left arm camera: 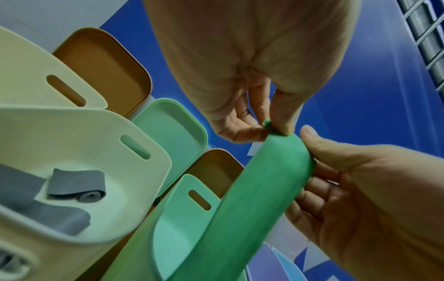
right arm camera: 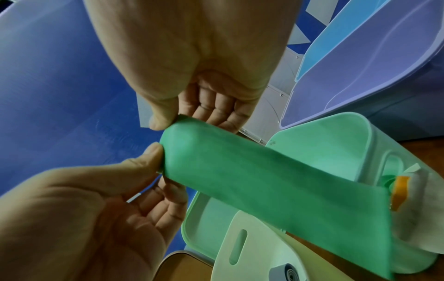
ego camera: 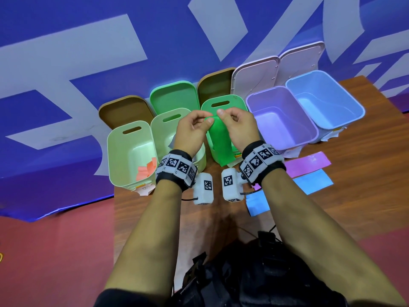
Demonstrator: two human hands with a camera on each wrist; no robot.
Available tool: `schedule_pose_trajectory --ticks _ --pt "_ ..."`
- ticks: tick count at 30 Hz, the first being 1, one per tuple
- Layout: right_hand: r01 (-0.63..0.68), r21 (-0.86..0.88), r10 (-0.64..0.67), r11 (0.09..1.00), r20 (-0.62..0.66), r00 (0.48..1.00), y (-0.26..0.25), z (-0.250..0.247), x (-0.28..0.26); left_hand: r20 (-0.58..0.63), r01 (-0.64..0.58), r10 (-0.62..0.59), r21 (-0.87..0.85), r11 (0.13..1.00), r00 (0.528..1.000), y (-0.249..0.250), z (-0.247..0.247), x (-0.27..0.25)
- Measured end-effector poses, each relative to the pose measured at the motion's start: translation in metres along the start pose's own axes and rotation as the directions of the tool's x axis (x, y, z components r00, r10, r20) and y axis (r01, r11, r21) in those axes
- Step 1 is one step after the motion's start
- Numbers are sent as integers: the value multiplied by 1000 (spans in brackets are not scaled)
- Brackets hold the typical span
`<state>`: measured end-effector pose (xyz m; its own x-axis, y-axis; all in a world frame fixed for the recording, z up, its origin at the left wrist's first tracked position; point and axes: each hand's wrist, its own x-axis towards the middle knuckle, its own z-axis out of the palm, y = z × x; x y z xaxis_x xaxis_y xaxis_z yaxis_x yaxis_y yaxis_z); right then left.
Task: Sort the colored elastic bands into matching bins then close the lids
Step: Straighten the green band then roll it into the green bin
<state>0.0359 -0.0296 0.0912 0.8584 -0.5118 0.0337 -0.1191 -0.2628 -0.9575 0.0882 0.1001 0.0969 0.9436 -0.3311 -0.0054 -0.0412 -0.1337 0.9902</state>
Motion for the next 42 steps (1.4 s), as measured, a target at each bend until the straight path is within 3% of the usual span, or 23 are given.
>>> schedule_pose_trajectory --ticks 11,20,26,29,34,42 --pt "8 95 -9 995 6 1000 -5 -1 1 -3 -71 74 217 973 997 -3 0 8" --pt "36 118 -44 992 65 997 0 0 1 -35 -6 17 305 952 999 2 2 4" --pt "26 72 -28 997 35 999 5 0 6 -55 38 -30 167 985 998 5 5 2" --pt "18 59 -18 998 4 1000 9 -1 6 -4 -24 24 14 1000 1000 7 5 0" --pt "15 57 -13 998 -36 999 12 -4 7 19 -63 63 22 998 998 5 9 -1" --pt "48 90 -50 995 19 999 10 -5 2 -10 -78 80 135 988 997 -1 9 6"
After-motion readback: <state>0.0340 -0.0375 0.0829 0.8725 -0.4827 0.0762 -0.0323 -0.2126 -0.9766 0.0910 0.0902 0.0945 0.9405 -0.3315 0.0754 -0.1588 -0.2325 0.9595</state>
